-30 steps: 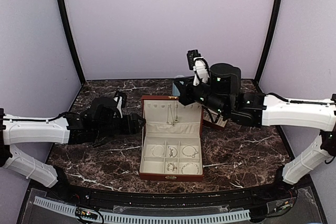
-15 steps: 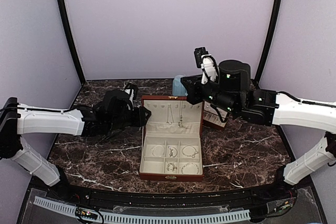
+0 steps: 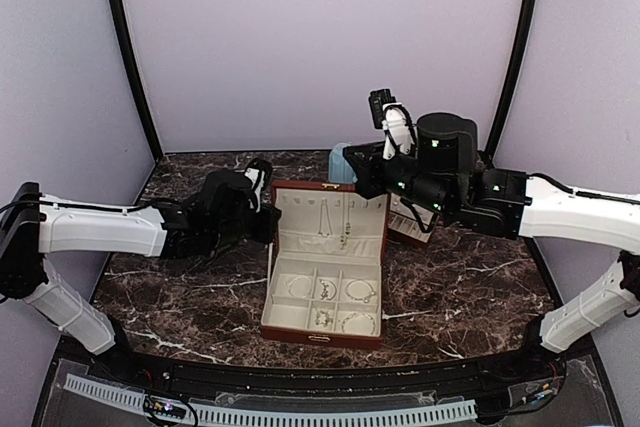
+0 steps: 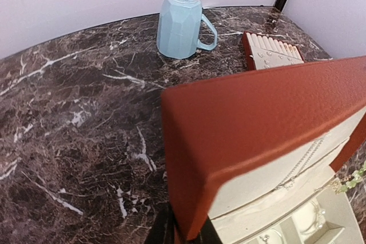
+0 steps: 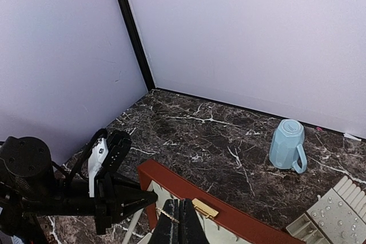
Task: Organize the mixed jewelry
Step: Adjust the jewelry box at the center of the board.
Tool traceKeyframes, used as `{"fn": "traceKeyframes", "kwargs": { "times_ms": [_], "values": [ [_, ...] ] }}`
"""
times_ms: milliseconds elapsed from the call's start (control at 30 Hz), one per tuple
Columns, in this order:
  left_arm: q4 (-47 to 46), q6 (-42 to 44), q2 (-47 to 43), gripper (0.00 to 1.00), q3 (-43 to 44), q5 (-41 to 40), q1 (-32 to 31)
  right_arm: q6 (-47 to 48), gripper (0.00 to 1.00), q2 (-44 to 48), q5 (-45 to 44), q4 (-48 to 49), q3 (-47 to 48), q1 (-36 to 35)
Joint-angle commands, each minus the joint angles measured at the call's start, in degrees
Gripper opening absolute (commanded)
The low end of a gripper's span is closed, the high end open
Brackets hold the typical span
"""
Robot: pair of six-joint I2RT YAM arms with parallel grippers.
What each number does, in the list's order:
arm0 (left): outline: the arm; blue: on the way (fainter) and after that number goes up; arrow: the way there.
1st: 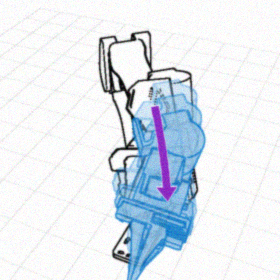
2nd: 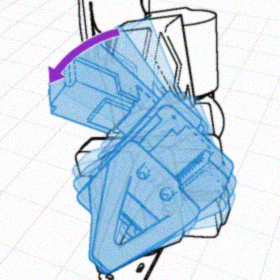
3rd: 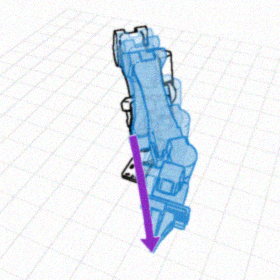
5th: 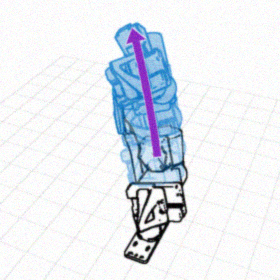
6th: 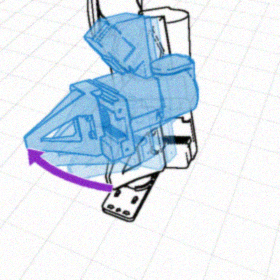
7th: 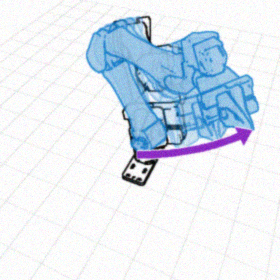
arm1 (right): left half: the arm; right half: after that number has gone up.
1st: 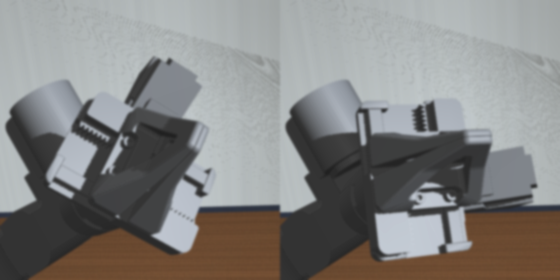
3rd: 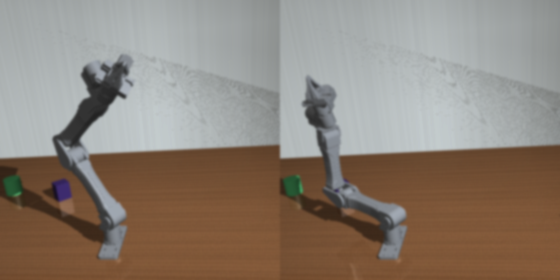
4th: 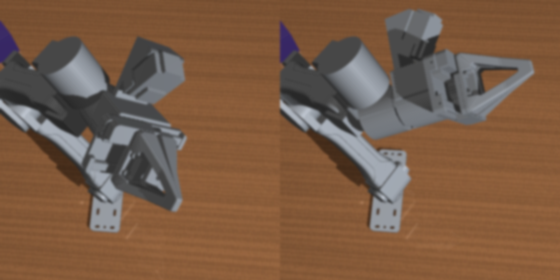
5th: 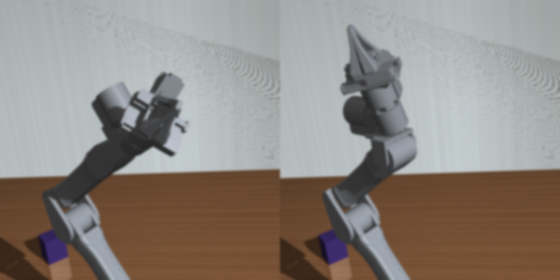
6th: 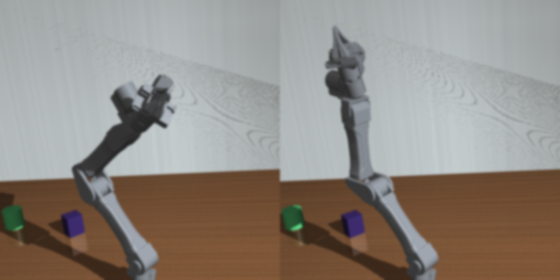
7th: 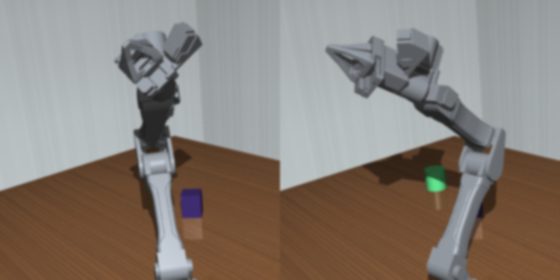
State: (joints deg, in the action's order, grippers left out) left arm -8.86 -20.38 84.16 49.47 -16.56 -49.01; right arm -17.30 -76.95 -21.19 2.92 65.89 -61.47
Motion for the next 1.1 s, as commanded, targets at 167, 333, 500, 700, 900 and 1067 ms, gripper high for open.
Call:
{"fn": "traceKeyframes", "kwargs": {
  "times_ms": [167,333,500,700,900,1067],
  "values": [
    [-5.7,10.8,-0.8,0.04,-0.8,4.8,0.2,-0.7,0.0,0.8,1.7,2.0,0.5,-0.4],
    [-4.4,13.8,0.2,0.19,0.5,5.0,0.2,-0.4,0.0,1.8,3.3,3.1,-0.7,-0.5],
    [-6.4,16.8,-4.4,0.6,-3.0,2.0,0.2,0.0,0.0,3.6,5.1,4.2,-2.5,-0.5],
    [-10.0,27.6,-14.9,0.69,-8.5,0.4,-0.7,1.9,0.0,5.1,6.1,4.0,-2.7,-0.5],
    [-15.7,46.6,-12.3,0.67,-8.2,10.5,-8.4,2.3,0.0,7.6,4.4,4.0,-3.9,-0.5],
    [-17.8,52.1,-3.4,0.6,-4.3,13.6,-11.5,2.0,0.0,10.6,3.2,4.0,-5.8,-0.5]
  ]
}}
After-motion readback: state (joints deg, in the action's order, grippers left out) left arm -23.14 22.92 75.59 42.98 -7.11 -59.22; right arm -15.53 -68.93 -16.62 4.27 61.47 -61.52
